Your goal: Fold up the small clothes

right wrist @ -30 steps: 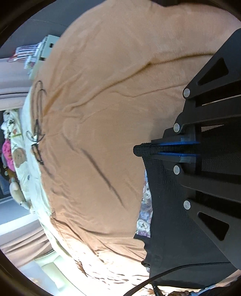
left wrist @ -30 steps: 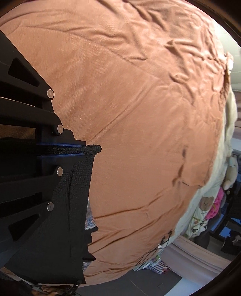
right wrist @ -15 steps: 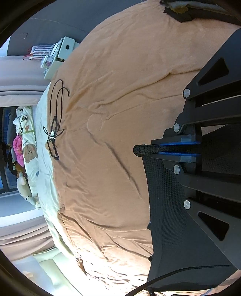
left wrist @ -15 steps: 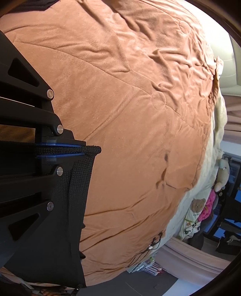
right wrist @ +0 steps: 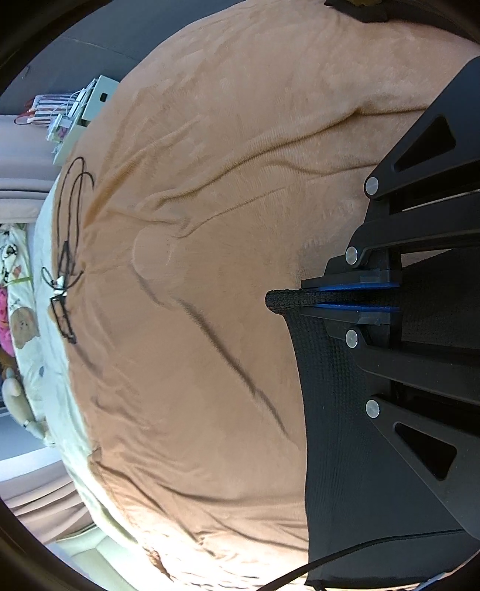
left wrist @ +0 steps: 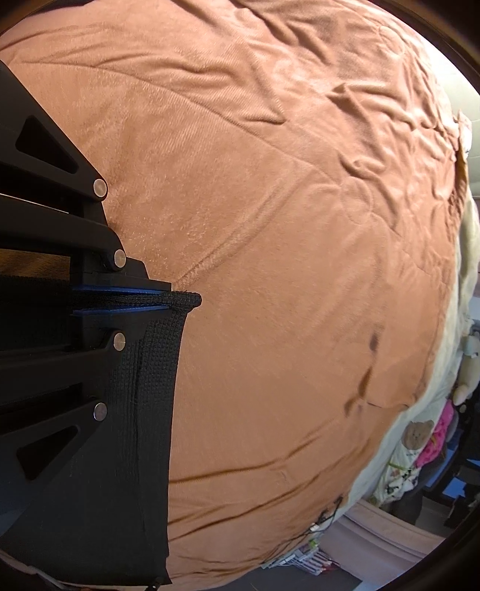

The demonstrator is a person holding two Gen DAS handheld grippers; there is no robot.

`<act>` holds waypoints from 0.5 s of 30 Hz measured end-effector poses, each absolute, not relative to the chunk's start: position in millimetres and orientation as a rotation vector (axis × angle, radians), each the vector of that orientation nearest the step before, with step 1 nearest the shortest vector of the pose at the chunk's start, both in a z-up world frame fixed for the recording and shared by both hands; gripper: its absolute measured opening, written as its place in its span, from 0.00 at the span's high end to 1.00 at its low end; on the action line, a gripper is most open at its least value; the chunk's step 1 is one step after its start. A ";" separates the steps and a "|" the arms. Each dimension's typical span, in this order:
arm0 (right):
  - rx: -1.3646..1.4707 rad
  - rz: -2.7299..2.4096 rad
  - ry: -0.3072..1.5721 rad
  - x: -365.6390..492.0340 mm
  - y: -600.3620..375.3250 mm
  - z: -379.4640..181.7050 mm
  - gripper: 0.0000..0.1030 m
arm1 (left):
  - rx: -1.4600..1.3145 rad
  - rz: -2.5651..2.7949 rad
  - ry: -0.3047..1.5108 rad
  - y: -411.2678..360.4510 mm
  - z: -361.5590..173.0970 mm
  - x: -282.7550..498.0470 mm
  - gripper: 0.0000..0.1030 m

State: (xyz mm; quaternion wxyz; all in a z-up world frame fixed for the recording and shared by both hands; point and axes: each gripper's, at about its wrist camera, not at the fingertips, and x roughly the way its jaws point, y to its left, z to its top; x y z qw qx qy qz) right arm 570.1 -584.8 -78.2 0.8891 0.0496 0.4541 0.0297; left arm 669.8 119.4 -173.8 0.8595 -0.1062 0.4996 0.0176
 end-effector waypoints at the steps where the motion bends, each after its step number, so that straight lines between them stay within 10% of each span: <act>1: 0.094 0.060 0.965 575.2 -582.0 -82.4 0.97 | -0.226 0.039 1.066 119.2 -177.2 670.8 0.94; 5: 0.136 0.095 0.976 575.5 -580.6 -80.4 0.91 | -0.265 0.056 1.066 124.0 -171.9 666.0 0.82; 9: 0.166 0.143 0.962 564.3 -583.9 -70.9 0.60 | -0.305 0.079 1.051 131.4 -158.2 651.1 0.64; 15: 0.233 0.169 0.919 530.2 -598.8 -47.4 0.58 | -0.299 0.063 0.995 129.7 -123.4 611.7 0.41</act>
